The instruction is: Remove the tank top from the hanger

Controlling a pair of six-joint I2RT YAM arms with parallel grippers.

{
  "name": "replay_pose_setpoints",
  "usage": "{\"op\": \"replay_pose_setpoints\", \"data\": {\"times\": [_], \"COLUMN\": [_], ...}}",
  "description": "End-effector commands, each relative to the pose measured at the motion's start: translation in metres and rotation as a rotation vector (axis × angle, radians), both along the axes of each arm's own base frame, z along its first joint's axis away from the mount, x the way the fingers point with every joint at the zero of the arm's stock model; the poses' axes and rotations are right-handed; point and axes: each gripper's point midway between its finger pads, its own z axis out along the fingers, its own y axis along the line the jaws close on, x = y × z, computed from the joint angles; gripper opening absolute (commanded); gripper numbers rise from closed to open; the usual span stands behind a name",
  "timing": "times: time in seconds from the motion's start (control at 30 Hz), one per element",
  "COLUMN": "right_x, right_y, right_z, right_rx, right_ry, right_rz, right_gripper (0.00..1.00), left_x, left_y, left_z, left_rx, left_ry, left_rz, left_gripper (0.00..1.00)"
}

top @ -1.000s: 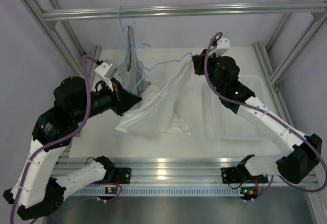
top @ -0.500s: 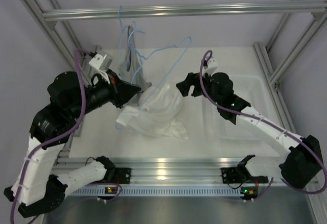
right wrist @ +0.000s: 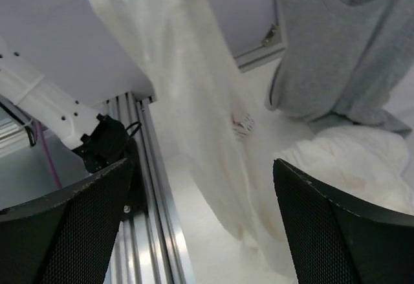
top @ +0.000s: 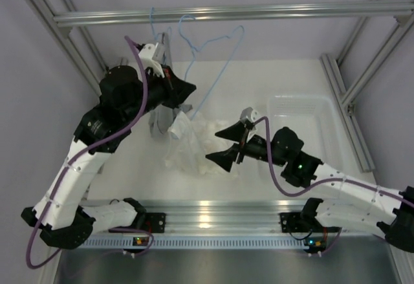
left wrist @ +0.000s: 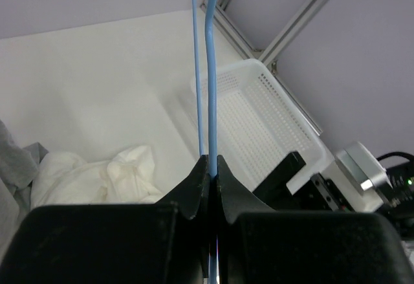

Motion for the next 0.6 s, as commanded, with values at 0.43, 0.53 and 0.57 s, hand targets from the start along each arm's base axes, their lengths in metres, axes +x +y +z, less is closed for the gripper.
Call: {"op": "replay_pose_setpoints", "data": {"times": [0.43,0.53,0.57], "right_x": [0.011,0.006,0.000], "right_y": [0.061,0.065,0.066], "right_z": [0.088,0.084,0.082], "right_rx": [0.074,0.058,0.056], "right_ry": [-0.317,-0.326,-0.326], "right_rz": [-0.008,0.028,0.056], "right_gripper": [0.45,0.17,0.09], "left_x": [0.001,0.005,0.008], "left_y": [-0.032,-0.029,-0.026], "left_z": [0.052,0.053,0.055], "left_rx": [-0.088,-0.110,-0.118], "left_ry": [-0.358,-0.386,-0.393], "left_rz": [-0.156,-0.125,-0.100], "left_gripper": [0.00,0.00,0.00]}}
